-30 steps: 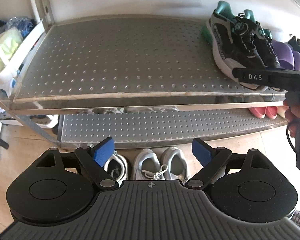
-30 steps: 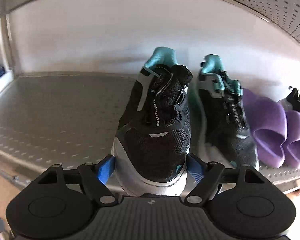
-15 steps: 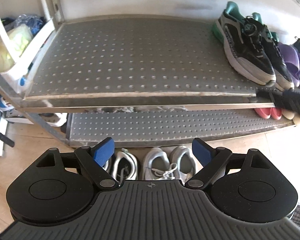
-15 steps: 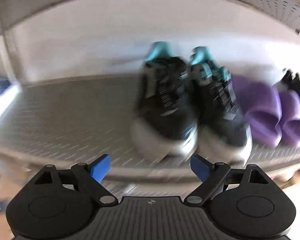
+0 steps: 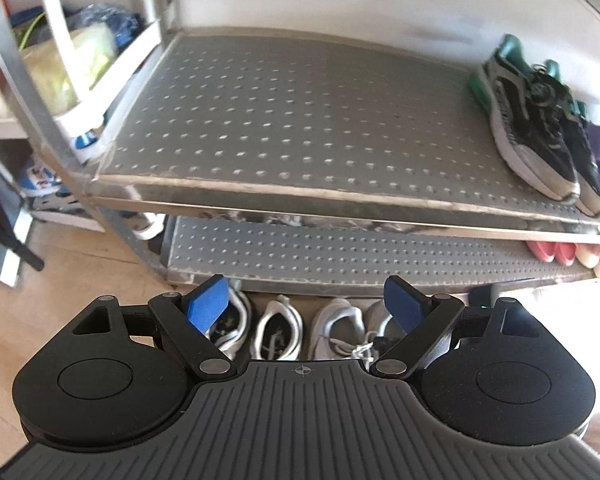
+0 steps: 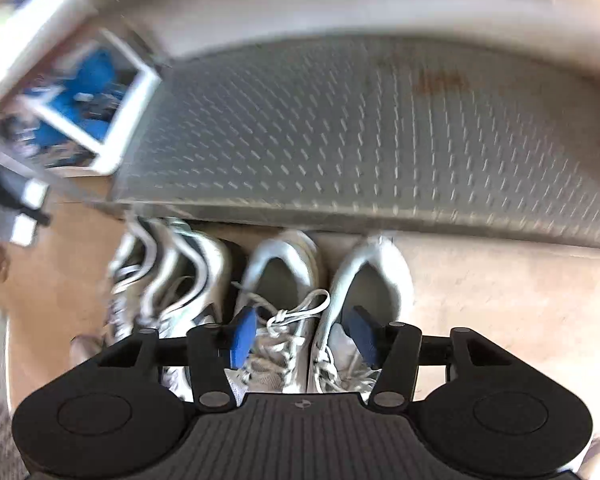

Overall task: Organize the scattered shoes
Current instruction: 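Lower the right tool to the white sneakers and grasp both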

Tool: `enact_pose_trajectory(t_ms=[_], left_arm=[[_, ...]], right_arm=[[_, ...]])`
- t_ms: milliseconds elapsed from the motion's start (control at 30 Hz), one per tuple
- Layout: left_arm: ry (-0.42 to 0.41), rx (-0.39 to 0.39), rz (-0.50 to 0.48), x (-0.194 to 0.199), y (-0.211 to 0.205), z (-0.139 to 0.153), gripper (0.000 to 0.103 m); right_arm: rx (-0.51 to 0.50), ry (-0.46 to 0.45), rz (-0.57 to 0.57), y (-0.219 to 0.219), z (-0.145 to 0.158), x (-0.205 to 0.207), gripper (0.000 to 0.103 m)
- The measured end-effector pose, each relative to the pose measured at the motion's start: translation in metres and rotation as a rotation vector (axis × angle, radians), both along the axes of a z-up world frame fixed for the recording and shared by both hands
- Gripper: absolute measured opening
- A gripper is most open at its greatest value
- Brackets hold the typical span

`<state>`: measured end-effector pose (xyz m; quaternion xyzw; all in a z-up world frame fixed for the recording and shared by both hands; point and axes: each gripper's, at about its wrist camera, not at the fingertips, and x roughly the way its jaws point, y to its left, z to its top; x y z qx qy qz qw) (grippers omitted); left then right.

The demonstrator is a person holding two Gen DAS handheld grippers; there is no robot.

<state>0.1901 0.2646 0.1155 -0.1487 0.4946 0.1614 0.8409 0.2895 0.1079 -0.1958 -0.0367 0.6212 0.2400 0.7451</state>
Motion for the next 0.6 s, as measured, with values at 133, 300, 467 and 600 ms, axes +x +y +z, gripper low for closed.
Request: enact_pose_trajectory(t_ms=[133,300,467,600], left_arm=[[0.005,-0.001,0.015,0.0,0.007,-0.001,0.089],[0.01,-0.001,0.02,0.002,0.012,-0.002,0.089],[0.0,0.006,0.011,0.004,0.013,0.0,0.089],[-0.028,0.019,0.007,-0.001,0.013,0.007,0.089]], right_arm=[[-0.099,0.001,0.018,0.026,-0.037,0.013,0.077],[-0.178,-0.017,0.018,0.044,-0.076,0.018,0.077],[-0.089,-0.125,-0.023,0.034,-0.068,-0.006,0.03],[0.033,-0.214,-0.002,0.003,-0.009,-0.052,0.025]])
